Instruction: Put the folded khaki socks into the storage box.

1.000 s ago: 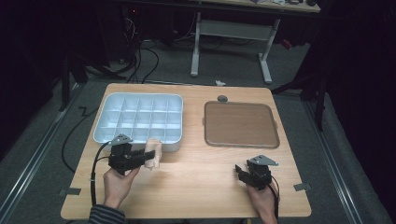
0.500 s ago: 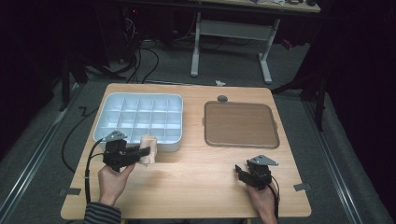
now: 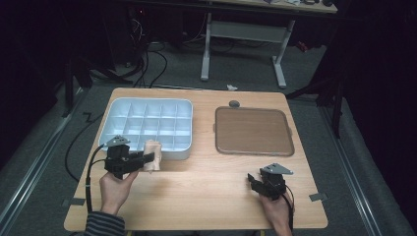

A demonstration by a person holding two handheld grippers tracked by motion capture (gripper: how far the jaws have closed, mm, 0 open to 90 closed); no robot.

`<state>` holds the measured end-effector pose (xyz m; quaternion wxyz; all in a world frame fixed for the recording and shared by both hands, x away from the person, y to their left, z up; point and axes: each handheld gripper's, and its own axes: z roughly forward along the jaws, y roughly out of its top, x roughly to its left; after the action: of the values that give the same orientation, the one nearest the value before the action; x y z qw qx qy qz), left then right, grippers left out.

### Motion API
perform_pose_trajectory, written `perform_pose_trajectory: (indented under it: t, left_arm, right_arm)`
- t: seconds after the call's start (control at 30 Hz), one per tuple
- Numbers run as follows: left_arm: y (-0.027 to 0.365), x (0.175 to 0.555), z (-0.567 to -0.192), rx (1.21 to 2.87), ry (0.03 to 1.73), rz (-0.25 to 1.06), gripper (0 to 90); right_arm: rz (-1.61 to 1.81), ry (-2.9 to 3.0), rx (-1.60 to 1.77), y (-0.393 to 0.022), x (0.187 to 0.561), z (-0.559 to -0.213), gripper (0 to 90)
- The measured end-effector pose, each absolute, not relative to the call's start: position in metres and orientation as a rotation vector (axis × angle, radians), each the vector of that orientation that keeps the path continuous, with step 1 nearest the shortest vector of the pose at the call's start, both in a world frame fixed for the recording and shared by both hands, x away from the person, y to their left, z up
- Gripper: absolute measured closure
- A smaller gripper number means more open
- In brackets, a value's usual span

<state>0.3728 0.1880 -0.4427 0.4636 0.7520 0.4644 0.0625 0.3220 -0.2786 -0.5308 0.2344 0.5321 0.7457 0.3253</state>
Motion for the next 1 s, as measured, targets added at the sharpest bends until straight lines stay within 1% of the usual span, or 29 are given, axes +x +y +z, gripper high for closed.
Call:
perform_pose_trajectory:
  t: [0.57, 1.0]
  left_arm:
    - [0.194, 0.380, -0.429, 1.853, 1.142, 0.203, 70.9]
    - [0.200, 0.389, -0.422, 1.845, 1.153, 0.212, 70.9]
  right_arm:
    - [0.895, 2.047, 1.461, -0.279, 0.322, -0.531, 43.9]
    - [0.894, 2.047, 1.460, -0.279, 0.322, -0.531, 43.9]
